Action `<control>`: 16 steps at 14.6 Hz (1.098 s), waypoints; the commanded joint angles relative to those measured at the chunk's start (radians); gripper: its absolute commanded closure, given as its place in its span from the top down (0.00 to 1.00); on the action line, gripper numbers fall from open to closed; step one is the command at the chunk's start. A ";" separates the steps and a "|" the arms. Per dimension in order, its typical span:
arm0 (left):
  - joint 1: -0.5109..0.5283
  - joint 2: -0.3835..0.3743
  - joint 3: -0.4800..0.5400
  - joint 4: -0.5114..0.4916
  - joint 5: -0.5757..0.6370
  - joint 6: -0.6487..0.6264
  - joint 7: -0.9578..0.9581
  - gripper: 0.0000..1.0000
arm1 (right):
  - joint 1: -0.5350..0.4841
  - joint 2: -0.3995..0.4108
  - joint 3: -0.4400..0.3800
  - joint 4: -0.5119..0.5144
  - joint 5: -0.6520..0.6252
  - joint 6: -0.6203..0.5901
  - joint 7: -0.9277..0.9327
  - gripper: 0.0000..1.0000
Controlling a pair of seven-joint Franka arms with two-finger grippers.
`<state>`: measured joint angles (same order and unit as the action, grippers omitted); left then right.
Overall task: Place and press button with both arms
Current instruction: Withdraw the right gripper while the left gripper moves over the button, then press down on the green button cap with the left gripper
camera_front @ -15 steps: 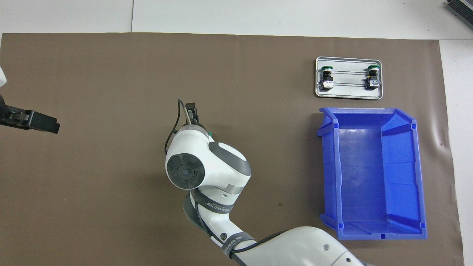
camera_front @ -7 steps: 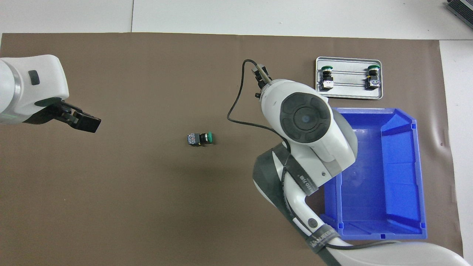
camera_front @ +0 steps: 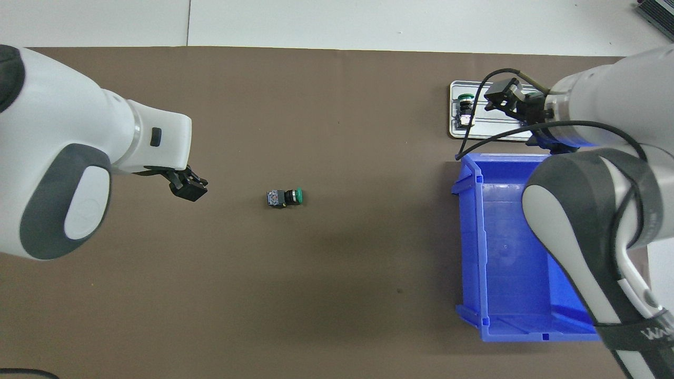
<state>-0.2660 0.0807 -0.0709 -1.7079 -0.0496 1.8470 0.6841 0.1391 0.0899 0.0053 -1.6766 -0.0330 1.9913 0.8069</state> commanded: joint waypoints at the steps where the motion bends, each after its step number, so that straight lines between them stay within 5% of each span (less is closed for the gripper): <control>1: -0.068 0.048 0.017 -0.042 -0.015 0.101 0.122 0.99 | -0.015 -0.059 -0.052 0.010 0.024 -0.141 -0.206 1.00; 4: -0.119 0.048 0.017 -0.160 -0.015 0.253 0.156 0.99 | -0.024 -0.081 -0.120 0.083 0.024 -0.322 -0.415 1.00; 11: -0.220 0.227 0.016 -0.138 -0.013 0.351 0.155 0.95 | -0.044 -0.177 -0.142 0.083 0.024 -0.512 -0.647 1.00; 16: -0.252 0.280 0.017 -0.148 -0.006 0.422 0.138 0.95 | -0.092 -0.177 -0.140 0.086 0.024 -0.508 -0.713 1.00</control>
<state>-0.5029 0.3425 -0.0737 -1.8607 -0.0518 2.2496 0.8229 0.0809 -0.0831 -0.1407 -1.5883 -0.0317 1.4851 0.1368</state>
